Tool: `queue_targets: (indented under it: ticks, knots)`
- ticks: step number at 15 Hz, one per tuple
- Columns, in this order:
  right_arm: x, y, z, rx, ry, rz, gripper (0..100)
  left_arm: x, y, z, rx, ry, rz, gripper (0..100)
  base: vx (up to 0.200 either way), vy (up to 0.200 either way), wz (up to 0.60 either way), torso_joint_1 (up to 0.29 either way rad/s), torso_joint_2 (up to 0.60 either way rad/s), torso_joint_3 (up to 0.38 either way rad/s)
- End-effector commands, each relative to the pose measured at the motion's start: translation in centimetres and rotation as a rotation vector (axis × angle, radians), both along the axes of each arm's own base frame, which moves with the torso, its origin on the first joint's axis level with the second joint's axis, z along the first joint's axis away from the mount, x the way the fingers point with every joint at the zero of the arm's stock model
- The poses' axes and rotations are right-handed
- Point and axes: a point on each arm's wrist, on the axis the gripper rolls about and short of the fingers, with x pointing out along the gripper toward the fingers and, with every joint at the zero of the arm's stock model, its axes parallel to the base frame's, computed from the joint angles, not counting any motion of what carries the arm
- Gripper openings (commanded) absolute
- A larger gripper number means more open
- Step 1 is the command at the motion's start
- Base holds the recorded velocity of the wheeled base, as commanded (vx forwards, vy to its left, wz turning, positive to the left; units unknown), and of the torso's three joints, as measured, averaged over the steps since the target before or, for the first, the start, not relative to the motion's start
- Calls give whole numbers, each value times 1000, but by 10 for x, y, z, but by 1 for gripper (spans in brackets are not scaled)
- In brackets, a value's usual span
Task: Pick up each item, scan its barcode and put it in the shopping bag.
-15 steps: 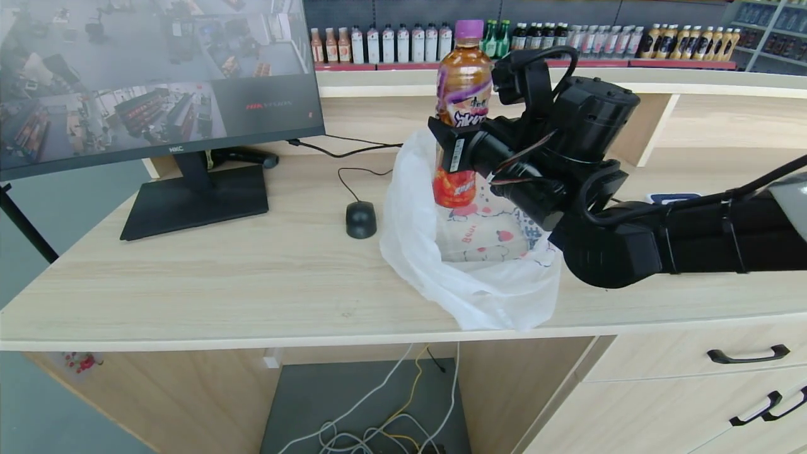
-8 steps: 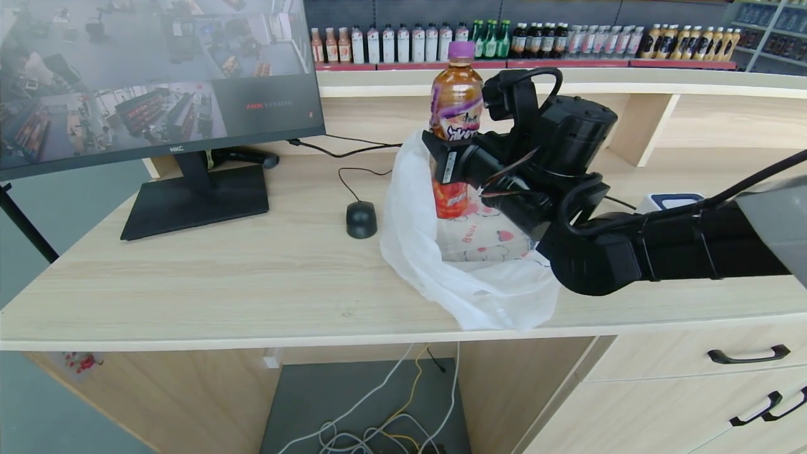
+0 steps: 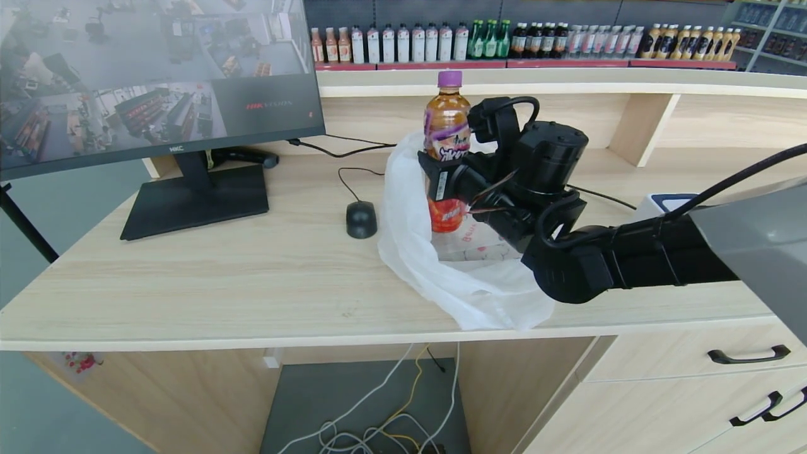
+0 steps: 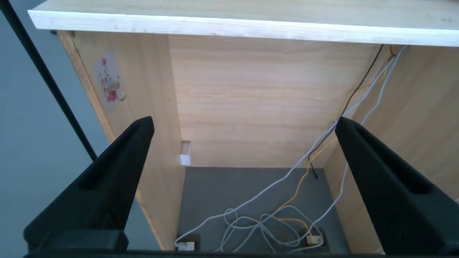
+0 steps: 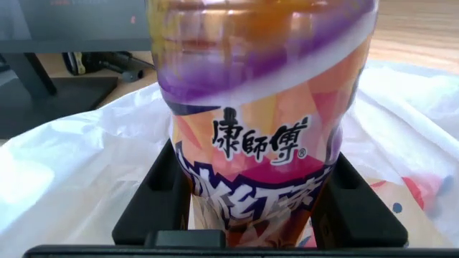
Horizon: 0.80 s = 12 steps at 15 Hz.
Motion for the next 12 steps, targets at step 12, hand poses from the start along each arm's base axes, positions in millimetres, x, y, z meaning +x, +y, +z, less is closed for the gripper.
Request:
queue_targets:
  ticks: [12]
  knots:
    - [3, 4, -23, 1, -2, 5, 0, 0, 0, 0, 0, 0, 0, 100, 0, 0, 0, 0, 0, 0]
